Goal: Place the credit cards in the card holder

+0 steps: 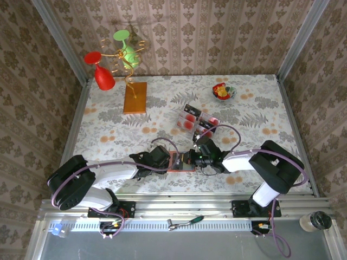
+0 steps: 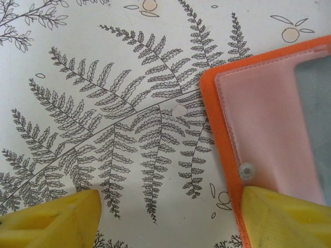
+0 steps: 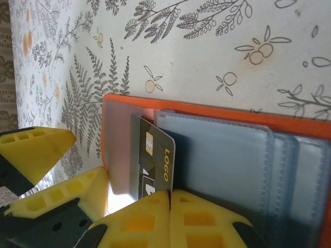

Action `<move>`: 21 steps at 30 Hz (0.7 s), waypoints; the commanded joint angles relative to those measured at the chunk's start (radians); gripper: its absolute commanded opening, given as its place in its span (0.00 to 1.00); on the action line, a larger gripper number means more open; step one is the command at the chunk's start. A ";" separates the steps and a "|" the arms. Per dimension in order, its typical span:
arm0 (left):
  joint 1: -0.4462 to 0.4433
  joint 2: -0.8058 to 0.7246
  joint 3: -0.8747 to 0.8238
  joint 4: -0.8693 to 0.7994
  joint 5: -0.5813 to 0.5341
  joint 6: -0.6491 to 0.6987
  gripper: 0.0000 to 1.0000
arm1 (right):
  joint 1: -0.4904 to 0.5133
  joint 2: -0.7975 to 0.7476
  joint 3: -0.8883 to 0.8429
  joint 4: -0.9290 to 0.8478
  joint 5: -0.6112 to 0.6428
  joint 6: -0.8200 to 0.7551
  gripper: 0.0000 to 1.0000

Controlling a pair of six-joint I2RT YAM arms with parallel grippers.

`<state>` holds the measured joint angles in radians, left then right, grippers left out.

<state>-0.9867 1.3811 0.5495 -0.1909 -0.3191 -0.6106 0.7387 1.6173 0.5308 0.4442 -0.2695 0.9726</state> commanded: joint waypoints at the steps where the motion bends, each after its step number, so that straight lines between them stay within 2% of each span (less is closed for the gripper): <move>1: 0.001 0.017 0.009 0.003 -0.008 -0.006 0.73 | 0.014 0.031 0.027 -0.058 0.009 -0.011 0.00; 3: 0.001 0.016 0.009 0.003 -0.008 -0.008 0.73 | 0.016 0.033 0.041 -0.080 -0.004 -0.020 0.03; 6: 0.002 0.011 0.005 0.004 -0.010 -0.009 0.73 | 0.016 0.012 0.080 -0.170 -0.009 -0.063 0.29; 8: 0.002 0.004 0.001 0.006 -0.012 -0.010 0.73 | 0.013 -0.014 0.116 -0.253 -0.003 -0.098 0.39; 9: 0.002 0.000 -0.003 0.007 -0.012 -0.011 0.73 | 0.012 -0.024 0.130 -0.284 0.002 -0.112 0.40; 13: 0.002 -0.005 -0.015 0.014 -0.014 -0.018 0.73 | 0.010 -0.040 0.185 -0.395 0.018 -0.157 0.38; 17: 0.002 -0.010 -0.023 0.022 -0.017 -0.022 0.73 | 0.011 -0.020 0.225 -0.446 0.021 -0.177 0.22; 21: 0.002 -0.013 -0.027 0.026 -0.017 -0.021 0.73 | 0.014 -0.002 0.240 -0.458 0.023 -0.184 0.12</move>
<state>-0.9867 1.3808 0.5381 -0.1635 -0.3195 -0.6144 0.7471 1.6020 0.7391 0.0475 -0.2607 0.8124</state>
